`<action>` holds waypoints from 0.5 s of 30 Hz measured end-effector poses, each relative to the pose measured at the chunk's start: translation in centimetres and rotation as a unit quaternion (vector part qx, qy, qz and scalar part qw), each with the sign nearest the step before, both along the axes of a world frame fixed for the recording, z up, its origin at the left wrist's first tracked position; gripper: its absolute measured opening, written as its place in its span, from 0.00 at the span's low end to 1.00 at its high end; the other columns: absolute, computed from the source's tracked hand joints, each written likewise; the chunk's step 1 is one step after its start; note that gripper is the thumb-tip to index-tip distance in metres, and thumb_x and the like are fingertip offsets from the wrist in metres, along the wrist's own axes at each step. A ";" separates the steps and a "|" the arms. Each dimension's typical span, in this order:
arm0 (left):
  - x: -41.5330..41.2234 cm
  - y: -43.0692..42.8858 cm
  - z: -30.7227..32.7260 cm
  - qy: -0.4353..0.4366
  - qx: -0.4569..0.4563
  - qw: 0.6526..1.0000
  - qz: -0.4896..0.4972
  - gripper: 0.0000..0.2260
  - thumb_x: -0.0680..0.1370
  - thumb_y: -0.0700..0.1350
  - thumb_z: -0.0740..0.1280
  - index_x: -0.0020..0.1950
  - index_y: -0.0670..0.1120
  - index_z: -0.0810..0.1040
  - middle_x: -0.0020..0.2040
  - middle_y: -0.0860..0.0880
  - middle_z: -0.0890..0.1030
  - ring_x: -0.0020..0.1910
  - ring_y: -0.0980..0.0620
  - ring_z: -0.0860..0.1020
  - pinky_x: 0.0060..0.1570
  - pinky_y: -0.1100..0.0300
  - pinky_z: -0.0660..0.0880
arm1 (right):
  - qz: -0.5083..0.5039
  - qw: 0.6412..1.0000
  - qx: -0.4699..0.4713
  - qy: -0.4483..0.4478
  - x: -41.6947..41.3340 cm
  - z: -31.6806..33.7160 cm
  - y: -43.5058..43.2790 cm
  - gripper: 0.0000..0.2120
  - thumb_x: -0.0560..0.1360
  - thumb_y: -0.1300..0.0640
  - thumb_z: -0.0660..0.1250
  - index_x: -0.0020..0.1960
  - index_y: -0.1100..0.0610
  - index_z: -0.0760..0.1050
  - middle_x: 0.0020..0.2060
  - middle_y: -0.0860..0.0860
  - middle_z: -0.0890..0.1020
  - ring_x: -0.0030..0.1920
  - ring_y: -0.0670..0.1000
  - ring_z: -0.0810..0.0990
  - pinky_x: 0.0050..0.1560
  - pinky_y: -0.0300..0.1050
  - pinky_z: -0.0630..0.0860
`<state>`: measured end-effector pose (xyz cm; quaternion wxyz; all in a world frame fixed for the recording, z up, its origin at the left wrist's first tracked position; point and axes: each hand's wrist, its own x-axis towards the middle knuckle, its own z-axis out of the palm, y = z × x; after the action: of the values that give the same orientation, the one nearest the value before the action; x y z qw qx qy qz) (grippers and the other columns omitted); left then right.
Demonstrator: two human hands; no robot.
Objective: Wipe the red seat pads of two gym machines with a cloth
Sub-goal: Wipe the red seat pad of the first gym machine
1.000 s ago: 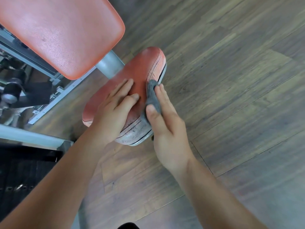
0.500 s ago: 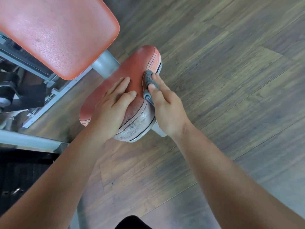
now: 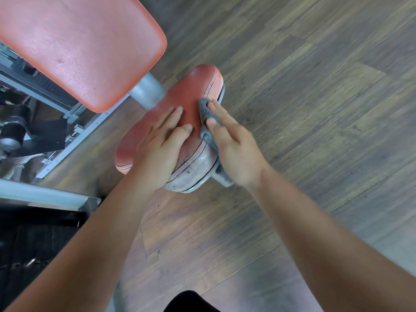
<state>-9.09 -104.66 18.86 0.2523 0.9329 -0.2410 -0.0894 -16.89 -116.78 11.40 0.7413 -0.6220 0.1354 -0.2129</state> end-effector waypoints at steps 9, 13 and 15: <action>0.7 0.1 -0.5 0.013 -0.009 1.000 0.003 0.31 0.75 0.62 0.58 0.79 0.60 0.67 0.76 0.67 0.64 0.76 0.67 0.59 0.71 0.74 0.53 | -0.042 0.998 0.023 -0.031 -1.0 -0.7 2.3 0.25 0.83 0.51 0.57 0.80 0.55 0.62 0.80 0.44 0.61 0.79 0.37 0.55 0.80 0.43 0.52; 1.2 0.0 -0.8 0.015 0.000 1.000 0.019 0.32 0.72 0.66 0.58 0.77 0.65 0.68 0.79 0.67 0.63 0.79 0.66 0.57 0.81 0.53 0.50 | -0.003 0.997 -0.074 0.012 6.7 -0.9 -3.3 0.27 0.84 0.51 0.56 0.81 0.56 0.56 0.82 0.48 0.51 0.81 0.44 0.46 0.79 0.39 0.41; 1.2 0.1 -0.8 0.011 -0.004 1.000 0.022 0.30 0.74 0.65 0.58 0.77 0.65 0.68 0.79 0.68 0.64 0.79 0.65 0.57 0.81 0.53 0.49 | -0.019 0.993 -0.112 0.037 9.2 -0.9 -5.2 0.28 0.85 0.51 0.55 0.82 0.57 0.51 0.83 0.49 0.47 0.82 0.47 0.42 0.78 0.39 0.39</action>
<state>-7.90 -104.60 18.01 0.2608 0.9359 -0.2176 -0.0932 -7.74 -121.95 10.52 0.6574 -0.7057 0.1500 -0.2172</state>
